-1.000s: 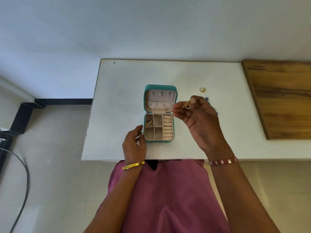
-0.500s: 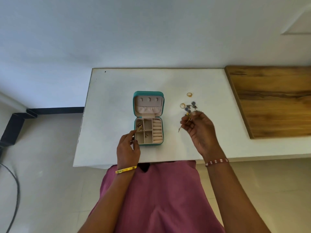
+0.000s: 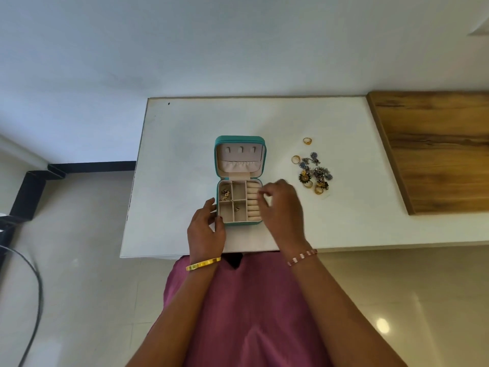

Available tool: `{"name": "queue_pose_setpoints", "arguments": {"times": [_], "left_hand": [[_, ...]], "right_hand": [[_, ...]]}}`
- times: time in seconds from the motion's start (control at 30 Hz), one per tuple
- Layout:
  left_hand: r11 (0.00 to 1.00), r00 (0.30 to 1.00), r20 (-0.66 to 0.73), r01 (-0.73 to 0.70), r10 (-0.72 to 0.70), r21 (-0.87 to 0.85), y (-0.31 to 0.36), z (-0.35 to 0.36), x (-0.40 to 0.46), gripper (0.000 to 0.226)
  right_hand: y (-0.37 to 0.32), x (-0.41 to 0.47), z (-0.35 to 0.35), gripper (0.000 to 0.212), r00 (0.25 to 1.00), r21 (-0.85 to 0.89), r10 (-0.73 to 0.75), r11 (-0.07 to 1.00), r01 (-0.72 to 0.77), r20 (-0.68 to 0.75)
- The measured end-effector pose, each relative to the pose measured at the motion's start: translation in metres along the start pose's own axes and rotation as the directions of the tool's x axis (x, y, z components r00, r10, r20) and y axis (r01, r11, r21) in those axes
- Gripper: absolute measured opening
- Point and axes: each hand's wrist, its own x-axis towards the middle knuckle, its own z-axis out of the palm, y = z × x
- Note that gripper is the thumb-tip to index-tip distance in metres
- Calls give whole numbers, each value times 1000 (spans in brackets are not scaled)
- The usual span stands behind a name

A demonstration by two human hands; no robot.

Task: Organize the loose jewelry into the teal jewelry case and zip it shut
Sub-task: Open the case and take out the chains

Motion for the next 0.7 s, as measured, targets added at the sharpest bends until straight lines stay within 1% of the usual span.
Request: {"name": "queue_pose_setpoints", "arguments": {"times": [0.07, 0.13, 0.17, 0.2, 0.27, 0.33, 0.4, 0.53, 0.6, 0.63, 0.7], "left_hand": [[1000, 1000, 0, 7, -7, 6, 0, -1, 0, 40], [1000, 1000, 13, 4, -5, 18, 0, -1, 0, 38], [1000, 1000, 20, 4, -5, 21, 0, -1, 0, 38], [1000, 1000, 24, 7, -7, 20, 0, -1, 1, 38], [1000, 1000, 26, 14, -15, 16, -1, -2, 2, 39], [1000, 999, 28, 24, -24, 8, -2, -1, 2, 40], [1000, 999, 34, 31, -31, 0, -2, -1, 2, 40], [999, 998, 42, 36, -35, -18, -2, -2, 2, 41], [999, 999, 42, 33, -32, -20, -2, -2, 2, 41], [999, 999, 42, 33, -32, -22, -2, -2, 2, 41], [999, 998, 46, 36, -34, -32, -1, -3, 2, 42]], "right_hand": [[-20, 2, 16, 19, 997, -21, -50, 998, 51, 57], [-32, 3, 32, 21, 992, -114, -54, 991, 68, 118], [-35, 3, 38, 19, 989, -173, -54, 982, 77, 135], [-36, 4, 42, 15, 989, -216, -65, 972, 92, 130], [-36, 4, 47, 22, 989, -278, -102, 952, 129, 109], [-33, 3, 49, 23, 984, -289, -134, 943, 162, 114], [-30, 3, 49, 19, 980, -249, -167, 950, 190, 111], [-28, -1, 47, 12, 988, -145, -150, 977, 154, 39], [-27, -1, 45, 6, 994, -79, -106, 991, 109, 40], [-27, 0, 43, 7, 996, -34, -60, 998, 62, 63], [-27, 2, 38, 10, 997, 121, 32, 992, -40, 66]]}}
